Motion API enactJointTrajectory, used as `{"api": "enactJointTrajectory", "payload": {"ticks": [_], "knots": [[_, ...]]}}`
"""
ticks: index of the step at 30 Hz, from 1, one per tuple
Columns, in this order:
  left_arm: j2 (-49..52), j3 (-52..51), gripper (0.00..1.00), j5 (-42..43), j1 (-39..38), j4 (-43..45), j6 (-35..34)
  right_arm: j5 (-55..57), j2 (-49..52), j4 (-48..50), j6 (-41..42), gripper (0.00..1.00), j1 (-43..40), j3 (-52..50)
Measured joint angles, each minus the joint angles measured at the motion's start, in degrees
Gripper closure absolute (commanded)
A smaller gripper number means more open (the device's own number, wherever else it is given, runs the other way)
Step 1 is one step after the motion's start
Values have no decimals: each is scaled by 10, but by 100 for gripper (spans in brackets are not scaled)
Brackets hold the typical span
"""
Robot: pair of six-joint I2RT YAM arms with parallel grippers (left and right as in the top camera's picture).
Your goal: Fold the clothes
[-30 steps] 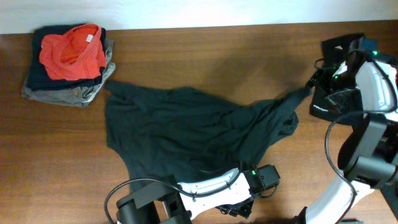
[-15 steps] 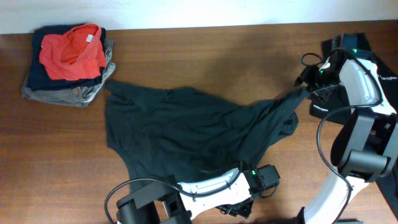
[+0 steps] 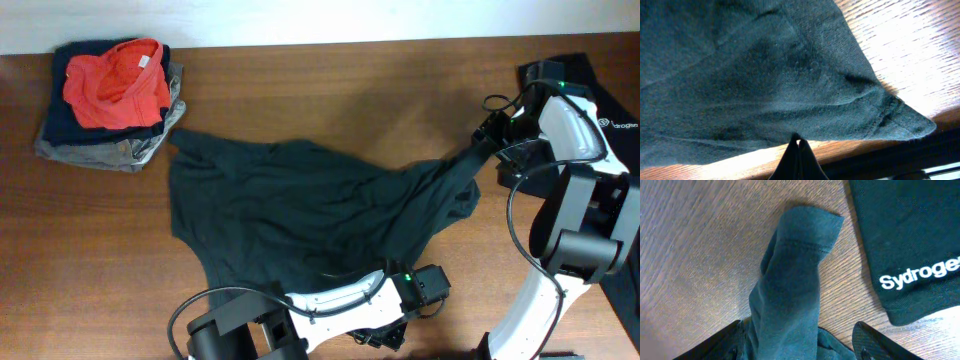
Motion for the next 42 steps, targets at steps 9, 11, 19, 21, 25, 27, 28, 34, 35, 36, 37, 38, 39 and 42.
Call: {"api": "enactJointTrajectory", "payload": {"ticks": [9, 11, 19, 21, 25, 27, 28, 34, 35, 36, 37, 38, 39, 42], "knots": [[0, 0, 99, 0, 0, 0, 0, 3, 21, 2, 1, 36, -23, 0], [0, 0, 99, 0, 0, 0, 0, 3, 32, 8, 1, 36, -21, 0], [0, 0, 99, 0, 0, 0, 0, 2, 45, 27, 0, 48, -10, 0], [0, 0, 99, 0, 0, 0, 0, 2, 45, 27, 2, 55, -9, 0], [0, 0, 99, 0, 0, 0, 0, 3, 45, 28, 5, 75, -8, 0], [0, 0, 99, 0, 0, 0, 0, 7, 45, 27, 7, 85, -8, 0], [0, 0, 99, 0, 0, -1, 0, 8, 45, 27, 10, 91, -8, 0], [0, 2, 99, -7, 0, -31, 12, 15, 45, 14, 8, 96, -9, 0], [0, 6, 99, -12, 0, -48, 14, 16, 45, 8, 8, 96, -9, 0], [0, 11, 100, -19, 0, -68, 17, 16, 45, 0, 8, 96, -10, 0], [0, 21, 99, -29, 0, -89, 19, 16, 45, -9, 7, 96, -11, 3], [0, 33, 99, -39, 0, -108, 23, 16, 45, -20, 7, 96, -13, 6], [0, 46, 99, -49, 0, -123, 23, 16, 45, -30, 6, 96, -14, 12], [0, 92, 99, -73, 0, -152, 25, 16, 37, -50, -2, 96, -22, 30]]}}
